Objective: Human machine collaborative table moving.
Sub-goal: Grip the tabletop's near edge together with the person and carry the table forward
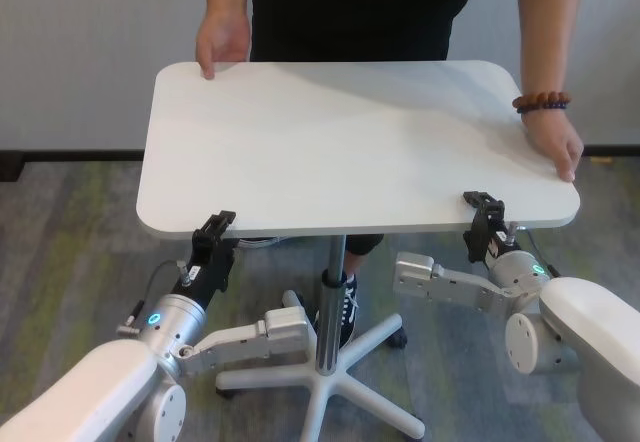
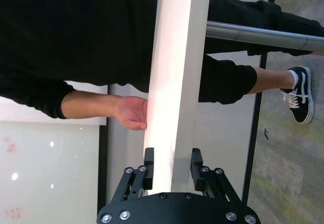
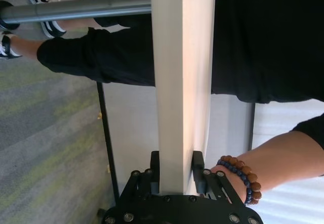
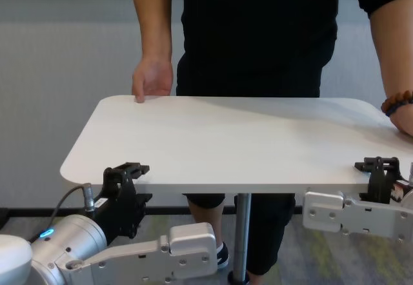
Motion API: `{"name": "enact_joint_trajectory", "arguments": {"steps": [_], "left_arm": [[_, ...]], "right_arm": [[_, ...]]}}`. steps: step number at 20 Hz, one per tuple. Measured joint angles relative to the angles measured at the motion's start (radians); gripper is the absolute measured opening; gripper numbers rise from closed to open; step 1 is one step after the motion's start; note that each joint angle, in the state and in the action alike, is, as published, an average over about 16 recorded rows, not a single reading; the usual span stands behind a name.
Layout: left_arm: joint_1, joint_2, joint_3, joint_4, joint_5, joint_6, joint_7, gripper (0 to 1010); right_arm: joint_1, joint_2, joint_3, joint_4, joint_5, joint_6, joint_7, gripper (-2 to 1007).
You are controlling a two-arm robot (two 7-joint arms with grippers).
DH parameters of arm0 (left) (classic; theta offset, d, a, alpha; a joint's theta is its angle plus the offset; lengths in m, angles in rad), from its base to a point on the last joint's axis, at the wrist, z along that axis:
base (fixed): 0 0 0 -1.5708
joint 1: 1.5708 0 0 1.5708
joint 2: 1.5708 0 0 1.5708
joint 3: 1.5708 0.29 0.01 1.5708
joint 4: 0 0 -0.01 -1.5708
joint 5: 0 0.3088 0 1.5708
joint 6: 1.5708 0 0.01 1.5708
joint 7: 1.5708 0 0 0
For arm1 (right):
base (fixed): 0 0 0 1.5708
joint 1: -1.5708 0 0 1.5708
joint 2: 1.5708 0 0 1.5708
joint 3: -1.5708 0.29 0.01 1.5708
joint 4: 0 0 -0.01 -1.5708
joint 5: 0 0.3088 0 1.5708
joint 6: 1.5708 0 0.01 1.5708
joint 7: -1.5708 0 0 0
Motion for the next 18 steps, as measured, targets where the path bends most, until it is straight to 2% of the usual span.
{"name": "enact_joint_trajectory", "arguments": {"steps": [5,11,18], "left_arm": [[0.000,0.000,0.000,-0.001,0.000,-0.001,0.000,609],[0.000,0.000,0.000,-0.001,0.000,-0.001,0.000,818],[0.000,0.000,0.000,0.000,0.000,-0.001,0.000,963]], "right_arm": [[-0.001,0.000,0.000,0.000,0.000,0.000,0.003,516],[-0.001,0.000,0.001,0.001,-0.001,0.001,0.005,730],[-0.001,0.000,0.000,0.001,-0.001,0.002,0.004,924]]}}
